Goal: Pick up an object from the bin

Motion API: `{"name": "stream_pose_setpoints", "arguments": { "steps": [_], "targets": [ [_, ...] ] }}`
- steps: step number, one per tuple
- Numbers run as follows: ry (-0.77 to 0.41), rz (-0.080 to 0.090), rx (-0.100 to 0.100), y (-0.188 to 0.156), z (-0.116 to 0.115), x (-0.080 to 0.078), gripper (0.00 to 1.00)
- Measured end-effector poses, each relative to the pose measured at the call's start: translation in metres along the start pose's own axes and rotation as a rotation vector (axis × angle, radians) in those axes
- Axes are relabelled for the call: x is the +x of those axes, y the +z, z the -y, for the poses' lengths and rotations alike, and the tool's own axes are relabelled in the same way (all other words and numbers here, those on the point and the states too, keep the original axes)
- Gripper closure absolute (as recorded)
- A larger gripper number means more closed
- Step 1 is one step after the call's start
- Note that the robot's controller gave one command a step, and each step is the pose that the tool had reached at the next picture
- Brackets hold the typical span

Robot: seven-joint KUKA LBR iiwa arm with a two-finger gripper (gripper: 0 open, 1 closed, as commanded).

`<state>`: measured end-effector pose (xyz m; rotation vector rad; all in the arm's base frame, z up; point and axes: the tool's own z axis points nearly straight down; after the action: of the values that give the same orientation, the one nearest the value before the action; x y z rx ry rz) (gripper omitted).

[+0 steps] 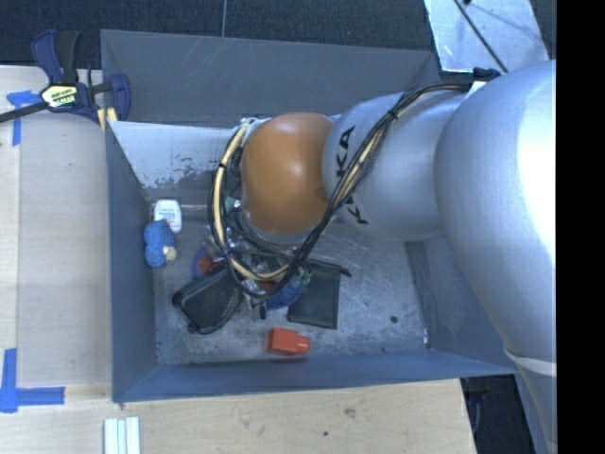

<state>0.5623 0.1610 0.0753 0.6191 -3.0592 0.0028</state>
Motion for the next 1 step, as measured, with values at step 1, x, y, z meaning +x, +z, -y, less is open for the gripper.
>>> {"name": "stream_pose_setpoints", "arguments": {
  "steps": [1],
  "targets": [
    [-0.019, 0.025, 0.004, -0.1183, -0.0024, -0.0060, 1.00]
  ]
}}
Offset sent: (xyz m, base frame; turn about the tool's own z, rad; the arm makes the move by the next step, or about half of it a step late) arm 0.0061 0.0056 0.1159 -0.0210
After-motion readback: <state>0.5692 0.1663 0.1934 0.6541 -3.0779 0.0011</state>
